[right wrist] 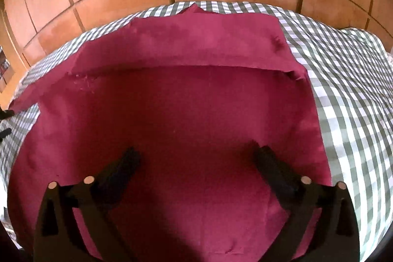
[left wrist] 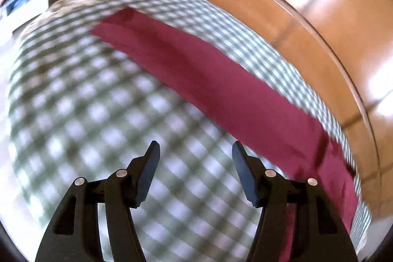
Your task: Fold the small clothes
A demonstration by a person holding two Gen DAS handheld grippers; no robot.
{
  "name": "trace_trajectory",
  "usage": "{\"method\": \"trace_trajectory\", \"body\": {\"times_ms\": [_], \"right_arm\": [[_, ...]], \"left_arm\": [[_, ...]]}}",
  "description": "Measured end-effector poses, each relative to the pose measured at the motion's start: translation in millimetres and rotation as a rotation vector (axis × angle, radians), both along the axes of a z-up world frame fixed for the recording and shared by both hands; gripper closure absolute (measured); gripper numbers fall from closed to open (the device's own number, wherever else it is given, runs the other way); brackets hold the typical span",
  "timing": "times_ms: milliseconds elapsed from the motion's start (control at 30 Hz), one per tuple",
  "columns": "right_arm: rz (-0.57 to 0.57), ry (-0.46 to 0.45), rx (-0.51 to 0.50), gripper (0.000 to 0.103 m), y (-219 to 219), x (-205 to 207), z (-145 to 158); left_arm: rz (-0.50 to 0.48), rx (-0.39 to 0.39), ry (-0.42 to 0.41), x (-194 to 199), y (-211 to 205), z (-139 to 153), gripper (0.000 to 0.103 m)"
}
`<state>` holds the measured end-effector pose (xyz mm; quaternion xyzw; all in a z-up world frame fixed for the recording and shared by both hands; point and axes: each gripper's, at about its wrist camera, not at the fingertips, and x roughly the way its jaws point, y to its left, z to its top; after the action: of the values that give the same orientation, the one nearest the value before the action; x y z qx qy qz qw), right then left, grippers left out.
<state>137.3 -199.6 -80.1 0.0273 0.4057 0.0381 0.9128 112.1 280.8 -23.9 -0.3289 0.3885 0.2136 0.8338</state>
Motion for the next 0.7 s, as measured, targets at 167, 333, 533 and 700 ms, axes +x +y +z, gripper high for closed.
{"method": "trace_trajectory", "body": {"times_ms": [167, 333, 533, 700], "right_arm": [[0.0, -0.001, -0.008, 0.002, 0.6, -1.6, -1.1], [0.001, -0.002, -0.019, 0.002, 2.1, -1.7, -1.4], [0.002, 0.0, -0.029, 0.002, 2.6, -0.6, -2.4], [0.003, -0.002, -0.033, 0.002, 2.6, 0.0, -3.0]], "left_arm": [[0.147, -0.086, -0.021, -5.3, 70.2, -5.5, 0.043], [0.293, -0.164, -0.064, -8.0, 127.3, -9.8, 0.043], [0.316, -0.208, -0.058, 5.9, 166.6, -22.4, 0.086], [0.216, -0.165, -0.143, 18.1, 148.1, 1.3, 0.097]]}}
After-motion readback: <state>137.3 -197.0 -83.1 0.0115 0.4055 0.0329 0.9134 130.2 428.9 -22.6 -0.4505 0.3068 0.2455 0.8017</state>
